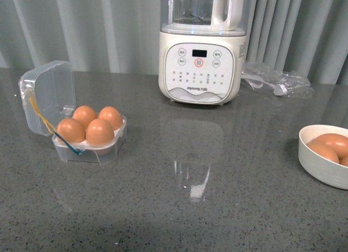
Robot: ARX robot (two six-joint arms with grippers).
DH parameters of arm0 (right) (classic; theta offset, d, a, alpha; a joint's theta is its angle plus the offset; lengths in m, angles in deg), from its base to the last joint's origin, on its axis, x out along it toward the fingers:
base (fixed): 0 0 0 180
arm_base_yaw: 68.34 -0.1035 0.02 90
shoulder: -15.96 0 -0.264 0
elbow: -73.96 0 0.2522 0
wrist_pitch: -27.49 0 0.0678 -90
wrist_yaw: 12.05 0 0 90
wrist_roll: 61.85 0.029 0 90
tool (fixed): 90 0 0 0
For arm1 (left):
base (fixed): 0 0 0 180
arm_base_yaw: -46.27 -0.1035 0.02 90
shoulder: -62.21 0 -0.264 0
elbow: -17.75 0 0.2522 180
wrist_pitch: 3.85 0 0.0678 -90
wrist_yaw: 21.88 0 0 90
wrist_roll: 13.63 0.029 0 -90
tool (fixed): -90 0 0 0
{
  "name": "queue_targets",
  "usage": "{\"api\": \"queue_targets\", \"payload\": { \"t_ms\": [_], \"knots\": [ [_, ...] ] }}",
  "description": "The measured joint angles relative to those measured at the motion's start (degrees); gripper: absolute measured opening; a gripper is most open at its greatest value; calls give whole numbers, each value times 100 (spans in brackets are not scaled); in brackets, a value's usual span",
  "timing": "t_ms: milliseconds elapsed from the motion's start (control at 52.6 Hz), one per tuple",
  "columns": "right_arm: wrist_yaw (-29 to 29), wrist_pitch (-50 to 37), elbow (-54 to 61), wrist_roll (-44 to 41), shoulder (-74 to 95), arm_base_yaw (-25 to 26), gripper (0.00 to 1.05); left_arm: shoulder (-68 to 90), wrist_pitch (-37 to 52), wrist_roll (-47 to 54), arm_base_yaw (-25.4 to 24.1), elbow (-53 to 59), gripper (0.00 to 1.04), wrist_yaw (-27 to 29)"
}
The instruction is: Put egg into box
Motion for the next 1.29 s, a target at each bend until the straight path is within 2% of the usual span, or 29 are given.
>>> {"api": "queue_targets", "payload": {
  "t_ms": [171, 247, 304, 532, 760, 798, 874, 1007, 1197, 1292],
  "knots": [
    [0, 0, 0, 0, 0, 0, 97, 22, -28, 7, 11, -11, 98, 48],
    [0, 0, 0, 0, 2, -2, 97, 470, -1012, -2, 225, -326, 98, 654],
    [0, 0, 0, 0, 0, -2, 97, 872, -1561, -44, 352, -487, 98, 739],
    [0, 0, 0, 0, 0, -2, 97, 903, -1353, -63, 450, -693, 98, 527],
    [0, 0, 0, 0, 0, 0, 97, 2124, 70, -24, 39, -850, 98, -153],
    [0, 0, 0, 0, 0, 0, 97, 2708, 662, -4, -146, -955, 98, -476],
    [0, 0, 0, 0, 0, -2, 97, 3880, 1696, 55, -411, -1220, 98, -656],
    [2, 0, 0, 0, 0, -2, 97, 5705, 2986, 367, -789, -1836, 98, -481],
    [0, 0, 0, 0, 0, 0, 97, 7215, 3506, 730, -953, -2850, 98, -313],
    [0, 0, 0, 0, 0, -2, 97, 7740, 3388, 820, -953, -3335, 98, -442]
  ]
}}
